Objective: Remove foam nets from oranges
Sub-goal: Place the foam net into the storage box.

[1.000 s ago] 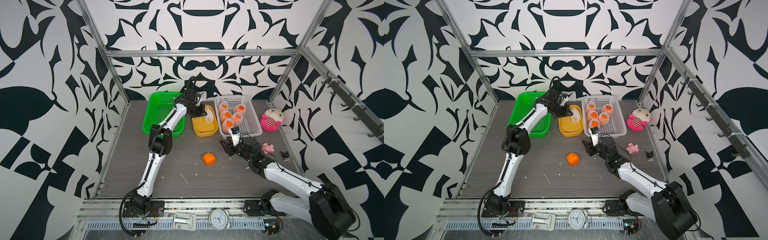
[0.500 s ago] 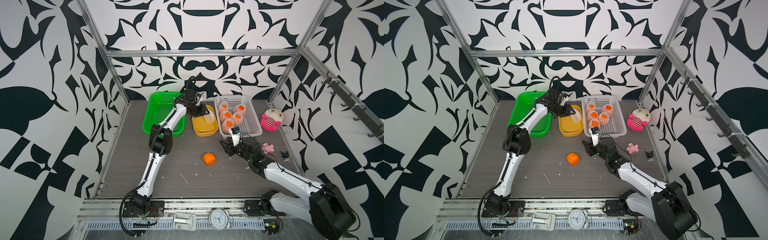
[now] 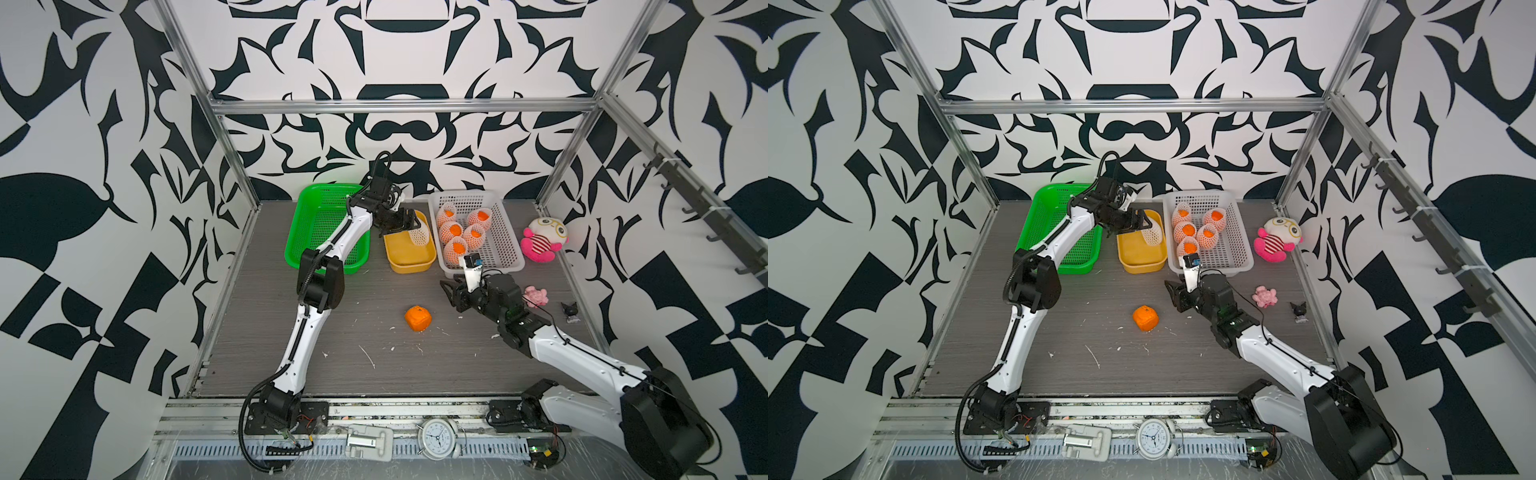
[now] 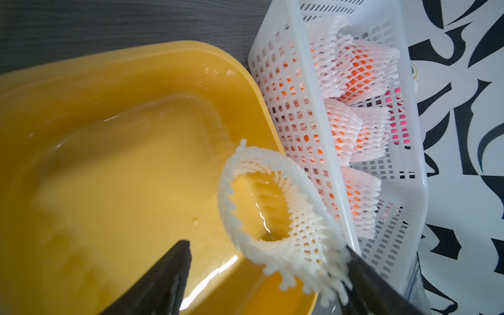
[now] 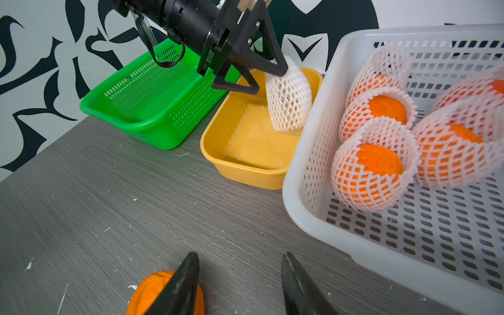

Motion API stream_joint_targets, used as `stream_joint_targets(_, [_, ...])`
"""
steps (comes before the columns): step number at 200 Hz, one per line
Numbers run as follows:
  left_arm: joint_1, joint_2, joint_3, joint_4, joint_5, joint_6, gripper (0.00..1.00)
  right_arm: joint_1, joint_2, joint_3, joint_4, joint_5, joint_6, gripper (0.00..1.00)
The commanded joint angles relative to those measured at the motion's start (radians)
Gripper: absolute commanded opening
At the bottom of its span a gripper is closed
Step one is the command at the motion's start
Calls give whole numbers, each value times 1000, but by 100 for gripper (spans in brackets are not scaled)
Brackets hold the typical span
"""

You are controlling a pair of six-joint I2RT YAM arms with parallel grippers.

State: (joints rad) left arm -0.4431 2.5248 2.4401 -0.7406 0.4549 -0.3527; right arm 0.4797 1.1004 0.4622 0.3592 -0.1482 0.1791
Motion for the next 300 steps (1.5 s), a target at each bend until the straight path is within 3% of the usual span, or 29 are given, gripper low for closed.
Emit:
stream_joint_targets(1, [6, -39, -8, -69, -34, 14, 88, 6, -20, 15, 18, 10, 25, 52])
stream_joint_targets(19, [6, -1, 41, -124, -35, 11, 86, 7, -14, 24, 14, 11, 32, 51])
stream_joint_targets(31, [4, 15, 54, -142, -35, 5, 77, 8, -11, 31, 3, 13, 40, 51])
stream_joint_targets(77, [3, -7, 13, -121, -16, 1, 62, 9, 1, 60, -28, 12, 48, 50])
stream_joint_targets(102, [-3, -21, -7, -106, 34, 24, 48, 9, 23, 88, -42, 0, 31, 50])
stream_joint_targets(119, [-3, -33, -18, -112, 44, 50, 41, 9, 42, 111, -51, -21, -42, 50])
stream_joint_targets(154, [-3, -69, -38, -123, 72, 118, 28, 8, 119, 200, -98, -119, -329, 52])
stream_joint_targets(177, [1, -105, -44, -135, 127, 179, 21, 6, 190, 298, -165, -169, -485, 59])
stream_joint_targets(204, [3, -188, -105, -119, 180, 287, 17, -30, 275, 399, -207, -226, -570, 70])
stream_joint_targets(239, [8, -313, -258, -37, 263, 423, 7, -122, 341, 496, -232, -404, -567, 74])
stream_joint_targets(264, [8, -386, -357, 0, 333, 512, 0, -184, 369, 563, -248, -516, -483, 75])
stream_joint_targets(300, [10, -445, -444, 24, 391, 580, 0, -212, 355, 570, -254, -601, -403, 75])
